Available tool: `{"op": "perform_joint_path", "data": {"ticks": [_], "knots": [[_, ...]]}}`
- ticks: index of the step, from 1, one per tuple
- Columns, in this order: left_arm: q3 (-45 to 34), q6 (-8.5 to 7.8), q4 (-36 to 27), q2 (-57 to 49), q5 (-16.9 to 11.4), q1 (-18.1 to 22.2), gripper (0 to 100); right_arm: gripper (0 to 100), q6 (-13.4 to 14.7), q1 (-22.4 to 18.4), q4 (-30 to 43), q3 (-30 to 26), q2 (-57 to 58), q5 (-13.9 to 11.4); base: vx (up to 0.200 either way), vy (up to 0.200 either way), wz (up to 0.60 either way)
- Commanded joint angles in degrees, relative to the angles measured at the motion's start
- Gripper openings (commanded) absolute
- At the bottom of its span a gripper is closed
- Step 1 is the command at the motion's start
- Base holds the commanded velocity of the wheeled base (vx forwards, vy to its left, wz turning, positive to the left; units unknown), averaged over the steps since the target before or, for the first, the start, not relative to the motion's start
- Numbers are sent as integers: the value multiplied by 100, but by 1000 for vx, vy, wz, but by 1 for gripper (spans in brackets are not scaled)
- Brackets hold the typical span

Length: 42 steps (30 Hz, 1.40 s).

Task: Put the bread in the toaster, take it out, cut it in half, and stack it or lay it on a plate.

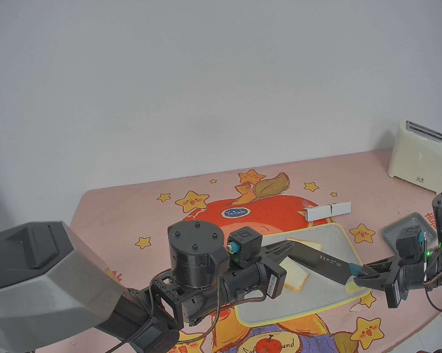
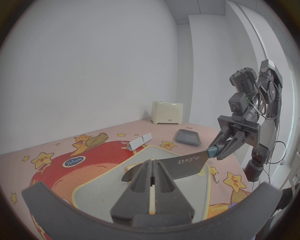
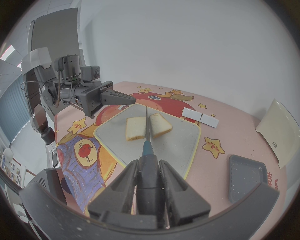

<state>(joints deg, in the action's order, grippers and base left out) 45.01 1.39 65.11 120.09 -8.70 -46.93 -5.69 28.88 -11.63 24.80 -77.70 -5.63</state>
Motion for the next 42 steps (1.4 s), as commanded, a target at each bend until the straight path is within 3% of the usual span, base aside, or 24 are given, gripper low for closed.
{"op": "perform_joint_path", "data": {"ticks": [1,20,34,42], "knots": [[-1,2,2,-12,0,0,0,0,7,-23,-6,17,-26,80,0,0,0],[-18,2,10,-73,0,0,0,0,7,-67,3,-10,27,71,0,0,0],[-27,2,2,-82,0,9,0,0,16,223,3,-45,80,18,0,0,0],[-36,2,2,-355,0,70,0,0,16,65,-6,-1,124,18,0,0,0]]}}
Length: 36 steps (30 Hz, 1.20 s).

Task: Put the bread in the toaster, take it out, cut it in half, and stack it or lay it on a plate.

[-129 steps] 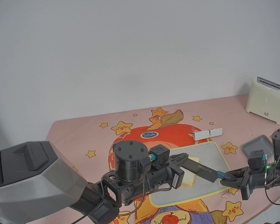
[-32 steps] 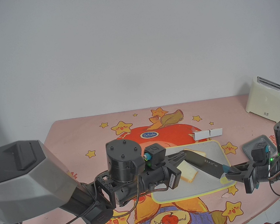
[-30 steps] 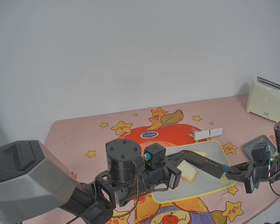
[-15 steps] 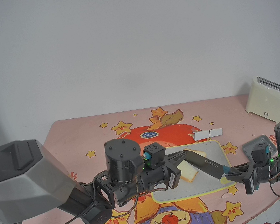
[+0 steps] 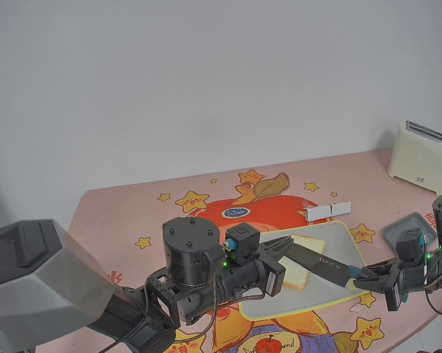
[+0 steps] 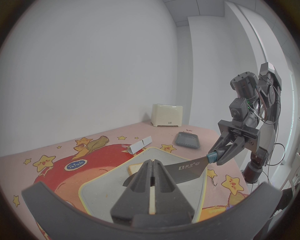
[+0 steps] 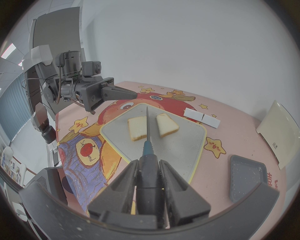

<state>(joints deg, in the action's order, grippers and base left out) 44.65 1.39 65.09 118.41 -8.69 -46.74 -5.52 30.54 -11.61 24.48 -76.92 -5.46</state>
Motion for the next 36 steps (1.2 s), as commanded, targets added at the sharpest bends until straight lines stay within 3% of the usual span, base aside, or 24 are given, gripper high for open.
{"op": "perform_joint_path", "data": {"ticks": [1,10,12,13,14,16,17,21,29,32,36], "knots": [[-9,2,-5,-301,-1,104,0,0,-10,-145,-8,31,63,1,0,0,0],[-651,-25,-119,-1848,-19,754,0,0,-1,-171,-158,39,72,1,0,0,0],[-1011,-130,-145,-2190,-36,1088,0,0,-1,-171,-316,13,63,1,0,0,0],[-1495,-376,-110,-2516,-98,1457,0,0,7,-171,-439,-5,55,10,0,0,0],[-1697,-491,-110,-2665,-115,1606,0,0,34,-162,-483,-13,55,19,0,0,0],[-1829,-552,-101,-2762,-142,1686,0,0,42,-162,-501,-13,63,19,0,0,0],[-2207,-684,-84,-3113,-247,1993,0,0,60,-145,-501,-5,99,36,0,0,0],[-2752,-745,-154,-4036,-493,2477,0,0,60,-136,-501,-5,213,63,0,0,0],[-3059,-675,-1191,-5732,-625,2512,0,0,192,-92,-509,48,476,63,0,0,0],[-2927,-710,-2061,-6277,-810,2529,0,0,253,-13,-588,31,494,72,0,0,0],[-2576,-701,-2597,-6725,-906,2521,0,0,412,-4,-588,39,494,72,0,0,0]]}}
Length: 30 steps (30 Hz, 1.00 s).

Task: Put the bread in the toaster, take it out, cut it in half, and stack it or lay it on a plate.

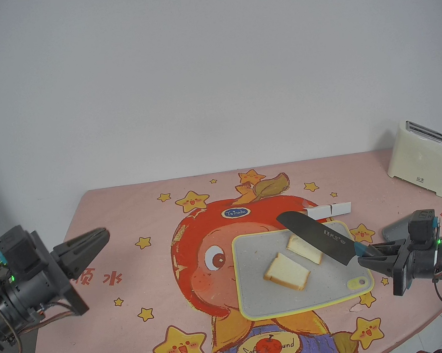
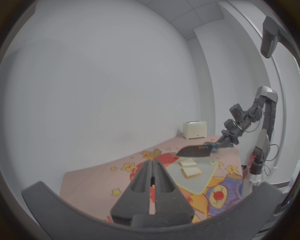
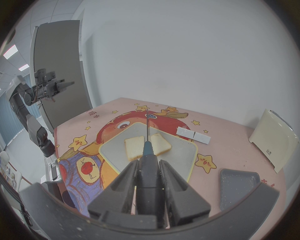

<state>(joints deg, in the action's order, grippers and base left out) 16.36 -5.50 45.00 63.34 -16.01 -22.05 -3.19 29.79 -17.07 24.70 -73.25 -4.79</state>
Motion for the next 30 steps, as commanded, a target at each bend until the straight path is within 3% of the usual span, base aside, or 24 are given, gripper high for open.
{"op": "perform_joint_path", "data": {"ticks": [1,10,14,15,19,24,30], "knots": [[350,5,-694,-1307,-192,52,0,0,205,35,-42,17,127,4,0,0,0],[500,22,-826,-1333,-131,70,0,0,434,-193,-121,-79,356,4,0,0,0],[500,14,-835,-1316,-96,96,0,0,442,-202,-341,-167,329,136,0,0,0],[552,22,-835,-1316,1,96,0,0,442,-211,-368,-158,320,312,0,0,0],[640,14,-826,-1316,309,96,0,0,451,-255,-376,-106,268,629,0,0,0],[649,22,-835,-1316,915,96,0,0,504,-343,-376,26,136,1059,0,0,0],[640,31,-835,-1324,950,87,0,0,882,-316,-368,255,48,1340,0,0,0]]}}
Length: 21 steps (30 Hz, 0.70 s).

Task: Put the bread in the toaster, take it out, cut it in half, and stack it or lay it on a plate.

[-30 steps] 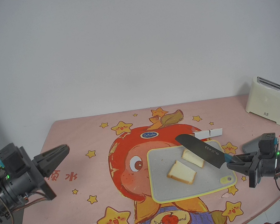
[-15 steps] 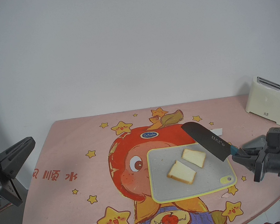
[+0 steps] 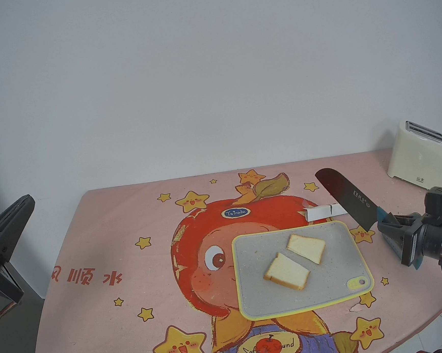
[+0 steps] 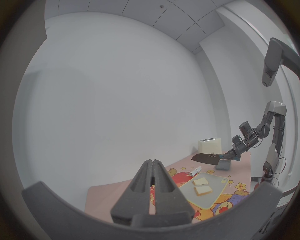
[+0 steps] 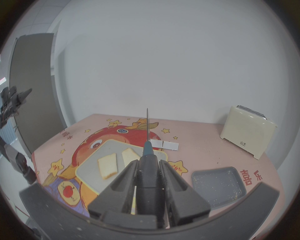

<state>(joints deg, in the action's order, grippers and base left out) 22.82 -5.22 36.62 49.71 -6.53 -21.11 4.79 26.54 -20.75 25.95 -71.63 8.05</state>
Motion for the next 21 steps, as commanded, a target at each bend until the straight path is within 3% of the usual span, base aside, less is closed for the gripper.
{"op": "perform_joint_path", "data": {"ticks": [1,6,21], "knots": [[-6,3,3,38,12,-7,0,0,127,0,1,129,-193,101,0,0,0],[-76,3,-6,38,12,-7,0,0,145,-17,-8,94,-510,259,0,0,0],[-199,-6,-6,47,-6,-7,0,0,145,-184,-105,24,-940,347,0,0,0]]}}
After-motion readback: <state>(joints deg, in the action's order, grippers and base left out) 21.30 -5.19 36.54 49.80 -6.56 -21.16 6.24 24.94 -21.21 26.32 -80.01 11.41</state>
